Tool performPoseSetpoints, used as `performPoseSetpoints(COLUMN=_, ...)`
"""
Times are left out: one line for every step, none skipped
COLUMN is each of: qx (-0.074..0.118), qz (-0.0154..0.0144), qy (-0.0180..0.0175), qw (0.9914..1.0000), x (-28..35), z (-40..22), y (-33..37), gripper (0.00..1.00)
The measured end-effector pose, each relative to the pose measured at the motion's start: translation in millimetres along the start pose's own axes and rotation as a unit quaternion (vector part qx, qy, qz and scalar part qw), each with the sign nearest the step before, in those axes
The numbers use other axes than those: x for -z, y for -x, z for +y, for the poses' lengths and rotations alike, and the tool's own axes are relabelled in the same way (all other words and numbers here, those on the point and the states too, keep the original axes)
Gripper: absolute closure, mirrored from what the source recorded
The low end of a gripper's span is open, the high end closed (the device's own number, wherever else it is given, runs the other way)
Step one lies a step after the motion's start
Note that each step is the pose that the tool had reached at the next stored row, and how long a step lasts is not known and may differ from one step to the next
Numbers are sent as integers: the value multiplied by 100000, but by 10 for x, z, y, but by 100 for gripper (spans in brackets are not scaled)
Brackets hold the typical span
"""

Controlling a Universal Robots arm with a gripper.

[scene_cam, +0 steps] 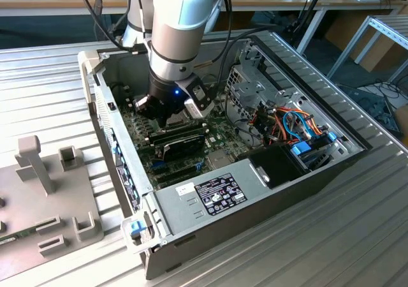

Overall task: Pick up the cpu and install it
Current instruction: 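Install the second cpu locking lever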

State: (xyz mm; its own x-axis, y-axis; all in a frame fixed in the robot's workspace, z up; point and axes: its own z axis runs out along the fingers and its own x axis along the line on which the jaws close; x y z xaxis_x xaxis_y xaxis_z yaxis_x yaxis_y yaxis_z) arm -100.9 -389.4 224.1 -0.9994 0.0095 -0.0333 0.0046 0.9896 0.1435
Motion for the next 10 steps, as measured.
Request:
performPoseSetpoints(qx=0, qz=-1, qy=0, qw=100000, x=8, z=1, y=0, gripper=89)
performPoseSetpoints(qx=-6, qz=-6, qy=38, qw=100000, x=8, z=1, y=2, gripper=89)
performPoseSetpoints(qx=-11, qz=-2, qy=51, qw=100000, x=10, z=1, y=2, gripper=89)
performPoseSetpoints(qx=-24, qz=-6, qy=59, qw=100000, x=12, z=1, y=2, gripper=89)
performPoseSetpoints(qx=-46, qz=-3, qy=47, qw=100000, x=28, z=3, y=3, gripper=89)
performPoseSetpoints(qx=-64, qz=-11, qy=52, qw=100000, x=44, z=6, y=4, gripper=89)
performPoseSetpoints(qx=-75, qz=-12, qy=53, qw=100000, x=56, z=7, y=5, gripper=89)
performPoseSetpoints(qx=-86, qz=-12, qy=53, qw=100000, x=68, z=9, y=5, gripper=89)
performPoseSetpoints(qx=-99, qz=-14, qy=53, qw=100000, x=86, z=12, y=6, gripper=89)
performPoseSetpoints(qx=-106, qz=-15, qy=54, qw=100000, x=101, z=14, y=6, gripper=89)
